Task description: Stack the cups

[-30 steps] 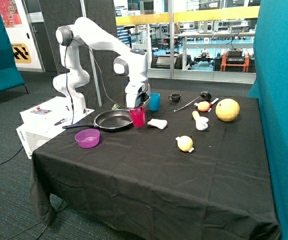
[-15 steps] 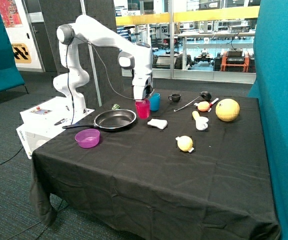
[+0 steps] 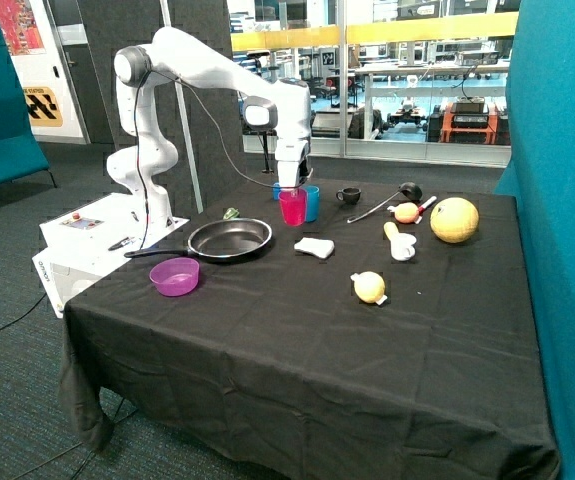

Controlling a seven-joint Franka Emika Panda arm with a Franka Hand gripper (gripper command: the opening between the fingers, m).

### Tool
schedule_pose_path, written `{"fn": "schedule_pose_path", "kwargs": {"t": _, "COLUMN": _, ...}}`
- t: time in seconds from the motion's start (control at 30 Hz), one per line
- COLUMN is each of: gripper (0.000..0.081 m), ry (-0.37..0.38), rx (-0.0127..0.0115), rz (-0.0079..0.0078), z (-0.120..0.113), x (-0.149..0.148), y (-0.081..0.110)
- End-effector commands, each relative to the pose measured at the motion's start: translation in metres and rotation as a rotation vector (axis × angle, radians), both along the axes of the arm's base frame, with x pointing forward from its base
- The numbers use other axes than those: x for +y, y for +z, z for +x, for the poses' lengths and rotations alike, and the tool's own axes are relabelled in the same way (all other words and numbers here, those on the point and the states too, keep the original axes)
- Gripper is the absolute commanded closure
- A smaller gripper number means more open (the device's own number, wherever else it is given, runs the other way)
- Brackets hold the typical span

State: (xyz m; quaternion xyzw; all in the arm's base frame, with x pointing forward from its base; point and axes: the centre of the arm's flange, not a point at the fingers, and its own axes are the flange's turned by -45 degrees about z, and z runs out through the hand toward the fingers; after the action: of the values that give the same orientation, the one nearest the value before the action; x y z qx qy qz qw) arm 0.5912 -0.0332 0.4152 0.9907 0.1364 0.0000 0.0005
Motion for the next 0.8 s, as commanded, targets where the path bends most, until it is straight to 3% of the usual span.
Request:
{"fn": "schedule_pose_path", "kwargs": {"t": 0.0, "gripper": 0.0808, "ry": 0.066, "rx": 0.0001, "rz": 0.0010, "z": -0.003, "x": 0.031, "y": 0.005}}
{"fn": "schedule_pose_path", "kwargs": {"t": 0.77, "gripper": 0.0808, "ry": 0.195, "rx": 0.0002, "rz": 0.0010, "z": -0.019, "x": 0.104, "y": 0.017}}
